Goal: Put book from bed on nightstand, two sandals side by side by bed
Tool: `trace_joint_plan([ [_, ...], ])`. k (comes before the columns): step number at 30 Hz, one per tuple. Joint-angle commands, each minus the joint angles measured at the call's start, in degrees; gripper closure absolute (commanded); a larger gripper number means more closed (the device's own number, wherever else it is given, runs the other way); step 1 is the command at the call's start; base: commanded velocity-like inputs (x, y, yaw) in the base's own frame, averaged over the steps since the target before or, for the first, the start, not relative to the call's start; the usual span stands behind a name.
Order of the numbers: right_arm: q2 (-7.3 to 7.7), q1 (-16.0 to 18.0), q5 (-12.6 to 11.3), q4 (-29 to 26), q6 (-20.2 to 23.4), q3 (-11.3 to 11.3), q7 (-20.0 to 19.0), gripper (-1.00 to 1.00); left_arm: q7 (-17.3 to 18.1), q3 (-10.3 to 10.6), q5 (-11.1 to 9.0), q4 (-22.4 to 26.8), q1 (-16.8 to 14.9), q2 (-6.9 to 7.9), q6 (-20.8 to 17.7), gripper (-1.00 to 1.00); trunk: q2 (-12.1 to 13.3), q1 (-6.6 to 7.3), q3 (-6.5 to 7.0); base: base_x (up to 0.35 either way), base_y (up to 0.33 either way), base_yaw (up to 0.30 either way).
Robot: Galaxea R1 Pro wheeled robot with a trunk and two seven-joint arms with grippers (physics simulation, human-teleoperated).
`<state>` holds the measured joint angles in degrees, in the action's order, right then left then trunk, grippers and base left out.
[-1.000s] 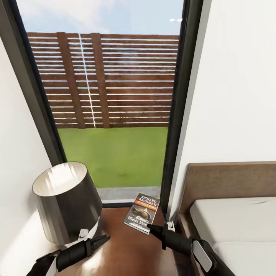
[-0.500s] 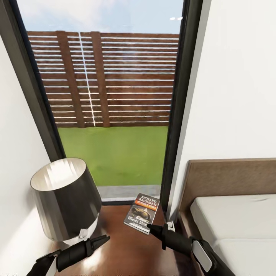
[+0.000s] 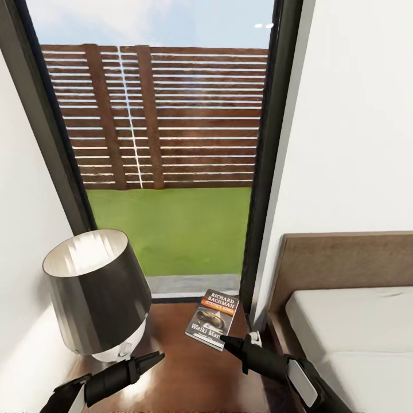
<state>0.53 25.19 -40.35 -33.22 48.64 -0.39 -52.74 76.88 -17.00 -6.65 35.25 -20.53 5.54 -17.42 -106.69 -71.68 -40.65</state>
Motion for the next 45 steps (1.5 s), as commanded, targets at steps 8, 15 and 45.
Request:
trace_joint_plan([
  [8,0.0,0.03,-0.14,0.0,0.31,-0.05,-0.08,1.0,0.2,-0.05,-0.11,0.0,-0.03,0.0,-0.6,-1.0,-3.25,-1.76,-1.49,0.0,0.0,0.0],
  [15,-0.08,0.03,1.6,0.0,0.31,-0.02,0.0,1.0,0.19,-0.05,-0.11,0.0,-0.01,0.0,-0.6,-1.0,-6.06,-3.29,-2.75,0.0,0.0,0.0],
  [45,-0.7,0.04,2.47,0.0,0.31,-0.05,0.01,1.0,0.43,-0.01,-0.1,0.23,-0.02,0.0,-0.6,-1.0,-15.28,-8.34,-6.88,0.0,0.0,0.0],
])
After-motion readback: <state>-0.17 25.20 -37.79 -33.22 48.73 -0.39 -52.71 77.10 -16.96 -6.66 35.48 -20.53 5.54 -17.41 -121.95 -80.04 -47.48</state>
